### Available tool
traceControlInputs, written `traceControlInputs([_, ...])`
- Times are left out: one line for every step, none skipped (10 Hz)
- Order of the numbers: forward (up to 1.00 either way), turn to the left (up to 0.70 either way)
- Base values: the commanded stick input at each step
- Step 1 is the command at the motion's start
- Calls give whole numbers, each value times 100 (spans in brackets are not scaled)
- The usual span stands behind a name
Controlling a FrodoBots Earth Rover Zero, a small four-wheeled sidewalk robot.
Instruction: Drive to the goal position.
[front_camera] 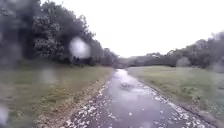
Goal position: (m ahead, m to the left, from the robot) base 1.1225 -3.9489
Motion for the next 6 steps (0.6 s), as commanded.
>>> traceControlInputs([70,0])
traceControlInputs([70,0])
traceControlInputs([70,0])
traceControlInputs([70,0])
traceControlInputs([70,0])
traceControlInputs([70,0])
